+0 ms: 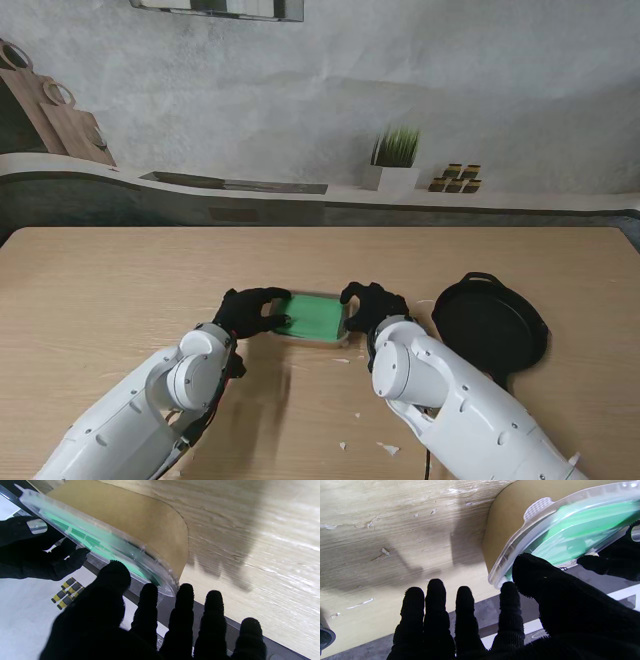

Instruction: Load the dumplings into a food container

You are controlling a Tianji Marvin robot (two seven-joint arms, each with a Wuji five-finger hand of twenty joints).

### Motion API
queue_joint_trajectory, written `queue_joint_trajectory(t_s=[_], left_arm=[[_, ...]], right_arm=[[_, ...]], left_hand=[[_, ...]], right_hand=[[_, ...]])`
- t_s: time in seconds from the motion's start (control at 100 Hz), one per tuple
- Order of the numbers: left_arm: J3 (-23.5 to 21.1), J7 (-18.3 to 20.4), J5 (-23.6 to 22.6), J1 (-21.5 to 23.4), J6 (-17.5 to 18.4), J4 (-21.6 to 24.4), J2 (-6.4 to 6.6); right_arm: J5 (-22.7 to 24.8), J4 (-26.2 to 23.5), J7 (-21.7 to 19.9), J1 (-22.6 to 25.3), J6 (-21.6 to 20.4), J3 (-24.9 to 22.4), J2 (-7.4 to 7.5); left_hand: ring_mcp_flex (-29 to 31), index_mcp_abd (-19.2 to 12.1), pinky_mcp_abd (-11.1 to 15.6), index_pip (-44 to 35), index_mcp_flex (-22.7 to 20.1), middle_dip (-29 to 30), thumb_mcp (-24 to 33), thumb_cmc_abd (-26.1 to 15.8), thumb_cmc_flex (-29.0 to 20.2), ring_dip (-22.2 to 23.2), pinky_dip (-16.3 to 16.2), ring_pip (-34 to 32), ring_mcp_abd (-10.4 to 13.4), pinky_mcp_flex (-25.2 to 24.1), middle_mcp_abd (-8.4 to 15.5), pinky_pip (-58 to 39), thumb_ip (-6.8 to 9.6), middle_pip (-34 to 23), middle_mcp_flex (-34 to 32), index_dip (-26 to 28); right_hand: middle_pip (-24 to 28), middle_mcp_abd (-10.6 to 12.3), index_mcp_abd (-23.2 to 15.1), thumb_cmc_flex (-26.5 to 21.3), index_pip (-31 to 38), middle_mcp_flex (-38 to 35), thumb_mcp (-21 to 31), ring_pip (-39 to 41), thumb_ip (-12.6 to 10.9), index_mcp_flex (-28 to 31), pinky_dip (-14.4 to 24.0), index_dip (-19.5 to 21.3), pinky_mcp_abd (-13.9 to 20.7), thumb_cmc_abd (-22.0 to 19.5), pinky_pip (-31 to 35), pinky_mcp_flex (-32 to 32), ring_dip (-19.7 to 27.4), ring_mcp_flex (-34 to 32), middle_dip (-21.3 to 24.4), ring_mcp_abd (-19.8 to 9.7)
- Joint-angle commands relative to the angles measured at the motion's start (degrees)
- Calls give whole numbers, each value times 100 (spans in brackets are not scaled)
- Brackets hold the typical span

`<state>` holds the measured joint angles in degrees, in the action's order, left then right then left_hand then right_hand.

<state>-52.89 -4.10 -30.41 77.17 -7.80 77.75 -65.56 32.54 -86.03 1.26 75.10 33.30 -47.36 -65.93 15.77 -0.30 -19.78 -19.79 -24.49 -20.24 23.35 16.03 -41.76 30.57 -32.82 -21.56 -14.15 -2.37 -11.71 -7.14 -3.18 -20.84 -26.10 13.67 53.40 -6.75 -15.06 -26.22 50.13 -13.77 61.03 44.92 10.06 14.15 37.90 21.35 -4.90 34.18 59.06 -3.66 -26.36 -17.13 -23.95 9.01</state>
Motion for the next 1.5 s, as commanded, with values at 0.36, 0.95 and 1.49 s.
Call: queue_joint_trajectory(t_s=[0.36,0.95,1.49], left_arm=[[170,-115,-258,-46,59,-240,-19],[114,-384,-376,46,119,-299,-44],[-242,-667,-575,253,407,-267,-23]], right_arm=[[207,190,-115,-51,-28,181,-23],[318,316,-46,-52,-339,227,-9],[344,419,234,-23,-460,217,-73]], left_hand=[[-489,475,-47,-93,174,-332,557,650,436,214,-247,-262,234,59,349,-226,127,-357,689,113],[-564,553,-10,-205,128,-616,439,409,575,431,-435,-545,228,-7,366,-275,93,-575,680,155],[-758,-240,57,-152,204,-540,70,-141,233,354,-564,-385,397,-31,506,-297,123,-473,804,125]], right_hand=[[333,251,794,17,400,493,-117,152,-179,-817,-173,151,255,306,249,145,-106,190,-59,-209],[245,91,449,126,227,333,-214,146,-147,-399,-211,38,184,363,265,132,-95,112,-13,-128],[354,107,511,92,447,256,-166,193,-154,-781,-228,33,165,378,286,82,-115,24,-50,-123]])
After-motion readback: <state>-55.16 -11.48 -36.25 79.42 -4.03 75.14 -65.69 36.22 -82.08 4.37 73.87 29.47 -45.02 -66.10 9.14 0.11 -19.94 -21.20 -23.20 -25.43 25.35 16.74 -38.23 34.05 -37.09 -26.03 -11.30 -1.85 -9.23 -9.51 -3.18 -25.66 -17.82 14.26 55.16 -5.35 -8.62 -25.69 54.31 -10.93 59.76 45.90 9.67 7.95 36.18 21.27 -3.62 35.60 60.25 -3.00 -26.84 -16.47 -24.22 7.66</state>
